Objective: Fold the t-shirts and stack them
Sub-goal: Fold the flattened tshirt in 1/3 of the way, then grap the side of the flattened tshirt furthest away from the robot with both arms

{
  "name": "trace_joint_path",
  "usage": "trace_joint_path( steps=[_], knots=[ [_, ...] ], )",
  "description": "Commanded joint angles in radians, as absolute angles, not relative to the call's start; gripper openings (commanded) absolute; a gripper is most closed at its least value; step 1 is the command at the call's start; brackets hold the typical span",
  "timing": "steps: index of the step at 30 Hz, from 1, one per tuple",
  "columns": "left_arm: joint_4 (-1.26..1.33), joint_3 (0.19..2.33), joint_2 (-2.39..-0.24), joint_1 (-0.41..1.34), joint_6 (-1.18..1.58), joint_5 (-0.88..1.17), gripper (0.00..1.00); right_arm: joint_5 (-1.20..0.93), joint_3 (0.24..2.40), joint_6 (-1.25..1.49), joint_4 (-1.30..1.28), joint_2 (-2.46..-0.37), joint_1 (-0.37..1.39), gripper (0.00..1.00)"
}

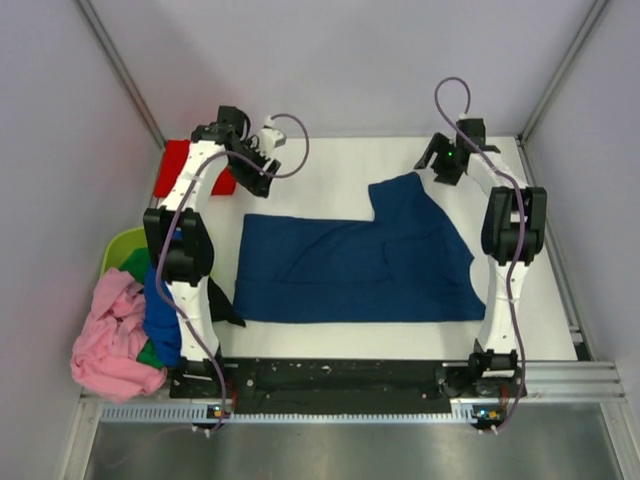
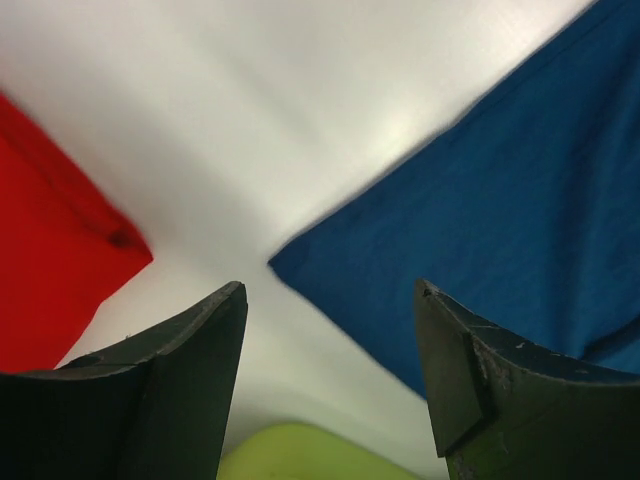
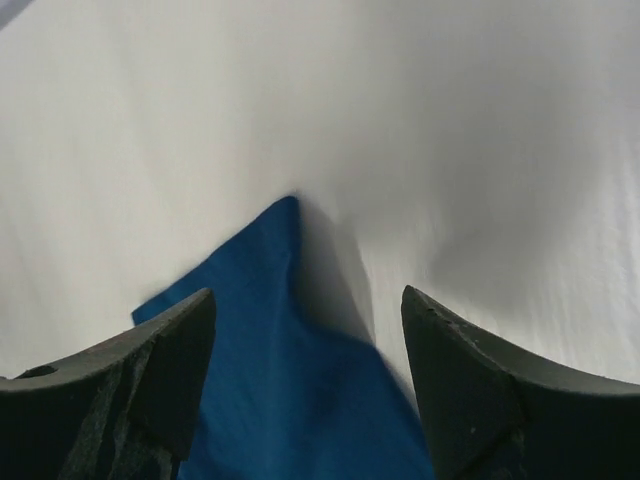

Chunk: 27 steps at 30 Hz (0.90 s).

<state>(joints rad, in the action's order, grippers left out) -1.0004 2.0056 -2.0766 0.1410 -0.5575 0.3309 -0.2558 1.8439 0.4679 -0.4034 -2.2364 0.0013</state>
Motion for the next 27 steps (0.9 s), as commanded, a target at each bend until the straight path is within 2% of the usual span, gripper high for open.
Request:
trace_joint_path(
  steps=[1, 5, 9, 10, 13, 16, 17, 18, 23, 24, 27],
  knots=[
    [-1.095, 2.064, -2.167, 0.083, -0.695, 0.229, 0.73, -0.353, 1.966, 0.587, -0.449, -2.377, 0.011, 0.71],
    [-1.175, 2.184, -2.308, 0.038, -0.689, 0.256, 0.73, -0.348, 2.017, 0.584, -0.448, -2.443, 0.041, 0.65],
    [-1.180, 2.186, -2.381, 0.032, -0.698, 0.271, 0.72, -0.334, 2.045, 0.551, -0.449, -2.479, 0.087, 0.60],
    [-1.181, 2.186, -2.391, 0.032, -0.698, 0.278, 0.72, -0.334, 2.051, 0.551, -0.448, -2.485, 0.090, 0.54],
    [-1.175, 2.174, -2.401, 0.034, -0.704, 0.293, 0.70, -0.354, 2.071, 0.543, -0.448, -2.491, 0.092, 0.21],
    [-1.178, 2.149, -2.399, 0.034, -0.719, 0.316, 0.66, -0.393, 2.077, 0.523, -0.448, -2.462, 0.091, 0.00],
    [-1.174, 2.142, -2.399, 0.034, -0.721, 0.321, 0.62, -0.400, 2.074, 0.517, -0.446, -2.445, 0.089, 0.00],
    [-1.166, 2.134, -2.398, 0.034, -0.719, 0.324, 0.53, -0.413, 2.068, 0.503, -0.446, -2.427, 0.090, 0.00],
    [-1.238, 2.121, -2.398, 0.035, -0.761, 0.449, 0.05, -0.495, 2.011, 0.436, -0.446, -2.315, 0.091, 0.00],
    [-1.255, 2.125, -2.387, 0.037, -0.770, 0.457, 0.00, -0.514, 1.991, 0.420, -0.445, -2.286, 0.089, 0.00],
    [-1.217, 2.079, -2.301, 0.026, -0.721, 0.451, 0.00, -0.569, 1.887, 0.381, -0.439, -2.166, 0.091, 0.00]
  ],
)
